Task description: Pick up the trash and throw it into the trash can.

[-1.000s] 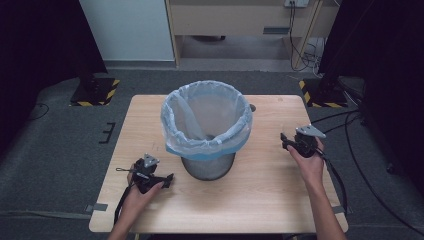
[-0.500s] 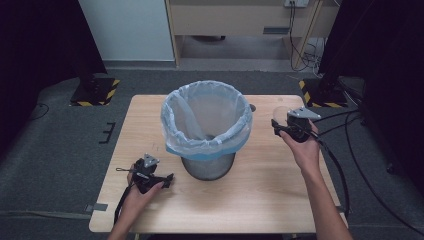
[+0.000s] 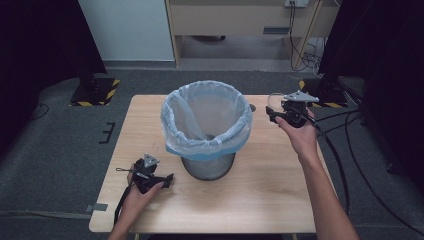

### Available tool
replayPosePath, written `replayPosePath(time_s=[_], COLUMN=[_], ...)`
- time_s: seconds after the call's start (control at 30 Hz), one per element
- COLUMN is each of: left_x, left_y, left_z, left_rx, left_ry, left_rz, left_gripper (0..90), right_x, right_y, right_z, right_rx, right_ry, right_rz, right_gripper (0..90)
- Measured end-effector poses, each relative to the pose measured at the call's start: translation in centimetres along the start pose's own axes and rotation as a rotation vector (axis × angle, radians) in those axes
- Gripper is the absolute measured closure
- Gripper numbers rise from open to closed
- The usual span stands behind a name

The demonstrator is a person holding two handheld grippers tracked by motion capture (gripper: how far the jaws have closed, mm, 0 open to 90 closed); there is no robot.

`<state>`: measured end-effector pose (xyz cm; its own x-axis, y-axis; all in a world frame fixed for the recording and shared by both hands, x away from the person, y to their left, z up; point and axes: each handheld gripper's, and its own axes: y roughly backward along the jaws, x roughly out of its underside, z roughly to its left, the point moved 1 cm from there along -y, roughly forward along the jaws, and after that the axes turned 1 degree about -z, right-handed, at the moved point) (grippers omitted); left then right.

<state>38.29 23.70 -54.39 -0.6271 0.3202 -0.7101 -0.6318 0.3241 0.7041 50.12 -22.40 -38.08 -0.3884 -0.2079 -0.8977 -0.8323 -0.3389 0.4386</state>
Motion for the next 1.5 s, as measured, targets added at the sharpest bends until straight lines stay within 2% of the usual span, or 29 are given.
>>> replayPosePath(time_s=[0.3,1.03,1.5], left_x=[0.0,0.0,0.0], left_y=[0.0,0.0,0.0], left_z=[0.0,0.0,0.0], left_rx=[0.0,0.0,-0.002], left_ry=[0.0,0.0,0.0], left_rz=[0.0,0.0,-0.001], left_gripper=[0.0,0.0,0.0], right_x=[-1.4,-6.3,-9.6], right_y=[0.3,2.0,4.4], right_z=[-0.1,1.7,3.2], right_rx=[-0.009,-0.05,-0.099], right_ry=[0.002,0.049,0.074], right_rz=[0.005,-0.009,-0.061], right_gripper=[35.9,36.1,36.2])
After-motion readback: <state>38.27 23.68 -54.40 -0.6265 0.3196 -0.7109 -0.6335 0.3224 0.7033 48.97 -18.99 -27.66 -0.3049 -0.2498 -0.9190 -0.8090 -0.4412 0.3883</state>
